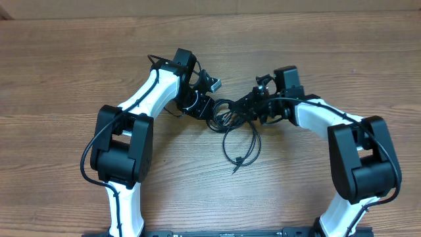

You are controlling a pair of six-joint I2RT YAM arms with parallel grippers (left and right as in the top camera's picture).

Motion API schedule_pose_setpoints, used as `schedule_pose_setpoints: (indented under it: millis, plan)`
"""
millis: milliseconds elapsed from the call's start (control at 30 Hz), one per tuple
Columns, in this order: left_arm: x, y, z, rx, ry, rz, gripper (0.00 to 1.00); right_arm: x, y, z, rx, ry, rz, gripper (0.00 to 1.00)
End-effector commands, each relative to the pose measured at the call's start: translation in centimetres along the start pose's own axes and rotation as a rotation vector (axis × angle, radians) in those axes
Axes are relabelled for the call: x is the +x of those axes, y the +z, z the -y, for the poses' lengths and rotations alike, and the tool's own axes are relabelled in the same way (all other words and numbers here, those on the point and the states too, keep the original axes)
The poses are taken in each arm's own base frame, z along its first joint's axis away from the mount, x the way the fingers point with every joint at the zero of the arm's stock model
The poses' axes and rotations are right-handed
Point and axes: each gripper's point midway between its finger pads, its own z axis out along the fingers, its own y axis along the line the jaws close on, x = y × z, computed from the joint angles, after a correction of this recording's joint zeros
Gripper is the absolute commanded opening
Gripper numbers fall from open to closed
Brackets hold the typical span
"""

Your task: Untangle cables

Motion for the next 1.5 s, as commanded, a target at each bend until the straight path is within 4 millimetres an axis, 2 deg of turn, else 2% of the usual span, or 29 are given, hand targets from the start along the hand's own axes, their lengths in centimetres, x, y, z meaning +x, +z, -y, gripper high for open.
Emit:
schedule_pose_setpoints:
  millis: [0,233,433,767,1000,1467]
  plan:
    - [-0.3,-0.1,-0.3,-0.031,-0.002,0.0,0.04,0.6,-1.4,-1.9,-0.075,-0.047,-0.033,0.04]
    - [-0.3,-0.1,-0.4,-0.039,-0.002,-0.002,0.04,-0.2,-2.2,-1.6,-0.078,-0.024,-0.011,0.04]
    - [-0.3,-0.1,-0.4,-0.038,-0.001,-0.002,0.04,-1.4,-4.0,-1.2,-0.11,0.179,0.002,0.04]
    - [-0.3,-0.1,-0.4,-0.039,-0.001,-0.001,0.04,-4.3,-6.4,0.5,-0.098,0.315,0.112,0.04]
    - [-0.3,-0.1,-0.4,-0.038,-0.001,-0.001,0.05,-6.9,-7.2,3.4,0.026,0.357,0.292,0.04]
    - [-0.3,-0.1,-0.4,-0.039,-0.001,-0.001,0.05,-7.3,-9.1,10.0,0.328,0.498,0.484,0.04]
